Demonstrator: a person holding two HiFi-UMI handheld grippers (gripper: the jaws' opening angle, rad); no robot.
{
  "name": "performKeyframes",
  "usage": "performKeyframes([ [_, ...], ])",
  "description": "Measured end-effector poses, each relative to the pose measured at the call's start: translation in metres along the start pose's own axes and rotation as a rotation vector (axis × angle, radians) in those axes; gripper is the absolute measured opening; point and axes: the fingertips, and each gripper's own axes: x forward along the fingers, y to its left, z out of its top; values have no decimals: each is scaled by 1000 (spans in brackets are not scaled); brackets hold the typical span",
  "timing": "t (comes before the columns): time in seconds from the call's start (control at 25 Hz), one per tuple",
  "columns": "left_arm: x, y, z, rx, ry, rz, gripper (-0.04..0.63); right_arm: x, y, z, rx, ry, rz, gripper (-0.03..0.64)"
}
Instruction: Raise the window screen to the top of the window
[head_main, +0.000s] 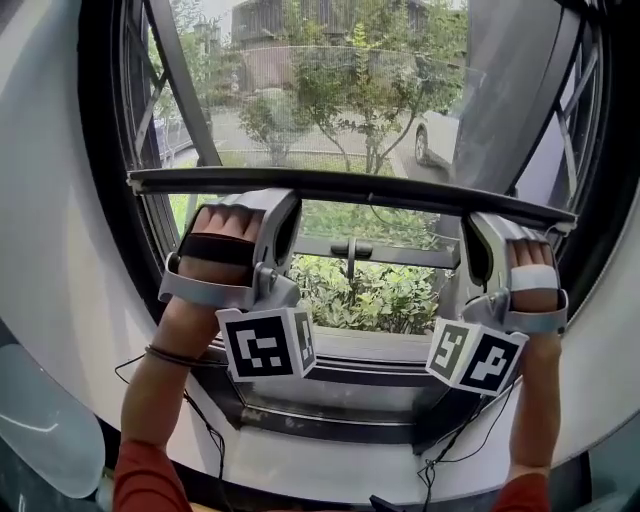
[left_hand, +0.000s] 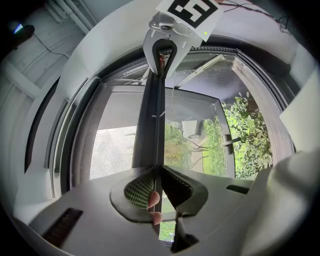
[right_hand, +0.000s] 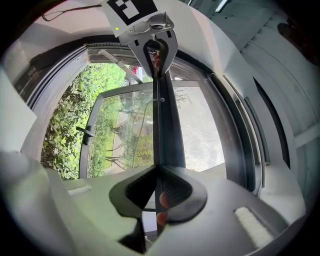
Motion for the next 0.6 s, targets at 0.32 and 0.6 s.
performKeyframes([
  [0.32,8,25,-1,20,3,62,51,10,-23,2,-38,6,-38,49],
  [0.6,8,27,-2,39,12,96,52,10,-26,2,-85,22,-90,49],
])
